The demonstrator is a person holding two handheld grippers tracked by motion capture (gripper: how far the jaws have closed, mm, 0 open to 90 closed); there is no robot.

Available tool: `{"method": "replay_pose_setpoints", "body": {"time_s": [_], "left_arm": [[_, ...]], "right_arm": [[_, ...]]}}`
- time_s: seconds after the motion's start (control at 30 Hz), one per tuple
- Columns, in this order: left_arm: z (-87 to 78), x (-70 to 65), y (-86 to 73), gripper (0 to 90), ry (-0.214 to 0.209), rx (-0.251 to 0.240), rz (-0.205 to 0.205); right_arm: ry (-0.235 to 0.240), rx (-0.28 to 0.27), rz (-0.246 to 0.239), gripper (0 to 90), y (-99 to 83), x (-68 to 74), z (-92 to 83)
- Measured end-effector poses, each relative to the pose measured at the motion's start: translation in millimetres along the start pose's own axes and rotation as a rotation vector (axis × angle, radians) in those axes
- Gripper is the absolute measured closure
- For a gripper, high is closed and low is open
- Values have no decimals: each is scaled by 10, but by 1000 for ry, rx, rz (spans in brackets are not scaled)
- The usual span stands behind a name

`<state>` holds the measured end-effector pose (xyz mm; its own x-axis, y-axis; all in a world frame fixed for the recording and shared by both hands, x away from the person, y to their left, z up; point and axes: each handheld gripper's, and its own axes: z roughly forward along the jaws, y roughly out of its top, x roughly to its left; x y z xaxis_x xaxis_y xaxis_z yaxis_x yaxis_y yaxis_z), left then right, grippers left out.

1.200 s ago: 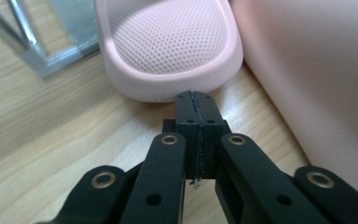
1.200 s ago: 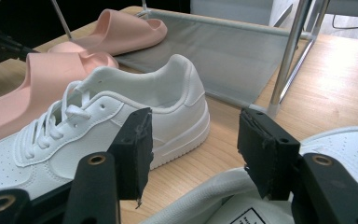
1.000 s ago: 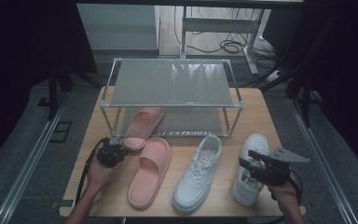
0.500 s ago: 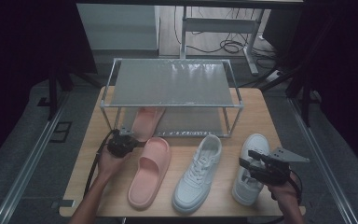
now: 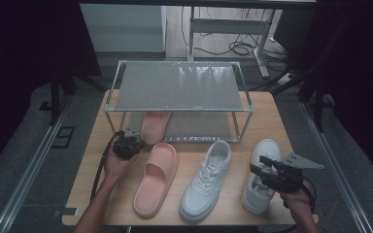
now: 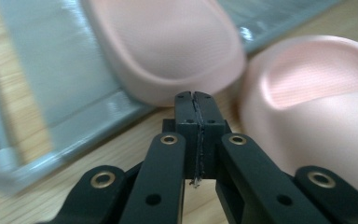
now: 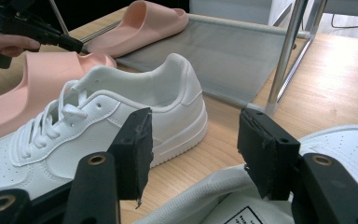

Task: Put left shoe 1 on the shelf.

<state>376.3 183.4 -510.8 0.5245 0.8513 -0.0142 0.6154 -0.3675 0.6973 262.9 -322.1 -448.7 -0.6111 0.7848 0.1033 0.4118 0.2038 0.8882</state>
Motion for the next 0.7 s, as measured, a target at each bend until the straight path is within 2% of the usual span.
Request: {"method": "replay_pose_setpoints", "body": {"time_s": [0.1,0.2,0.3,0.43,0.53,0.7], "left_arm": [[-12,97,4,900,27,3,-34],[37,144,-2,900,27,9,-48],[119,134,-18,900,23,19,-60],[156,101,-9,900,17,10,-64],[176,75,29,900,14,25,-48],[232,43,85,899,10,32,-45]], "right_arm": [[0,0,-1,455,2,8,10],[3,3,-6,455,3,17,18],[1,3,-4,454,0,10,19],[-1,0,-1,455,-4,-2,9],[0,0,-1,455,-2,-2,7],[1,2,-3,455,-1,6,13]]}}
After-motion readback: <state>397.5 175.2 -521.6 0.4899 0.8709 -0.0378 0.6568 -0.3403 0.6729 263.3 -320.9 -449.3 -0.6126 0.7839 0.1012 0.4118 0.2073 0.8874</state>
